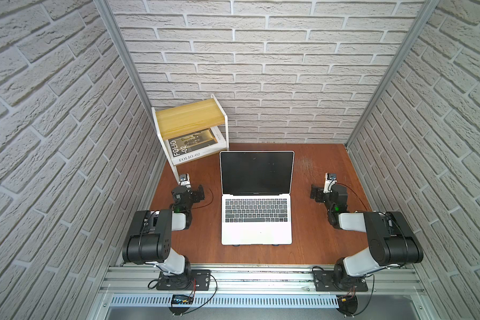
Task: Close the laptop lid and set it aside
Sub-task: Close the lid of the laptop.
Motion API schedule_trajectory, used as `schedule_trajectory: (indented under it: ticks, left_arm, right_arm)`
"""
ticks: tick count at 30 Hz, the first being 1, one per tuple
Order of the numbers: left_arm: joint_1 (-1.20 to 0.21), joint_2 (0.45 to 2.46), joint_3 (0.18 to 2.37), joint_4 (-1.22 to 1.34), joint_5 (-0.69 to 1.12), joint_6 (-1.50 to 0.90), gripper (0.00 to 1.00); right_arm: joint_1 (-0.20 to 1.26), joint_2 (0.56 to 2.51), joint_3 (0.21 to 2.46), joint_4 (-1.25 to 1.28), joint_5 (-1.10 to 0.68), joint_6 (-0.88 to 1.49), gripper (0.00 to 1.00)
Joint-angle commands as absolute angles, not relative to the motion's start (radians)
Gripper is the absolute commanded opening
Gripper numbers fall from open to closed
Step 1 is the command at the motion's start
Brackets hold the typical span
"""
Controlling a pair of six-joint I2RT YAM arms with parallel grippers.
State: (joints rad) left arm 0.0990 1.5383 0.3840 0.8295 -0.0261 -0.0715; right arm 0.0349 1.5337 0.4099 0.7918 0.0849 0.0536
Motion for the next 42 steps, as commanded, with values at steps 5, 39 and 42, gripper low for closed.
schedule_trajectory:
  ticks: [5, 39, 42]
  left_arm:
    - [0.109, 1.518, 0.408, 0.812, -0.111, -0.117, 0.98]
    - [-0.237, 0.945, 1.022, -0.187, 0.244, 0.11, 0.99]
    - [-0.3, 1.04, 1.146, -0.274, 0.338, 0.2, 0.98]
  right_arm:
    - [0.023, 1.534, 0.417, 0.819, 0.069, 0.066, 0.99]
    - [0.183, 0.702, 0.67, -0.191, -0.485, 0.201, 0.98]
    - [0.232, 0.697, 0.664, -0.193, -0.473, 0.22, 0.97]
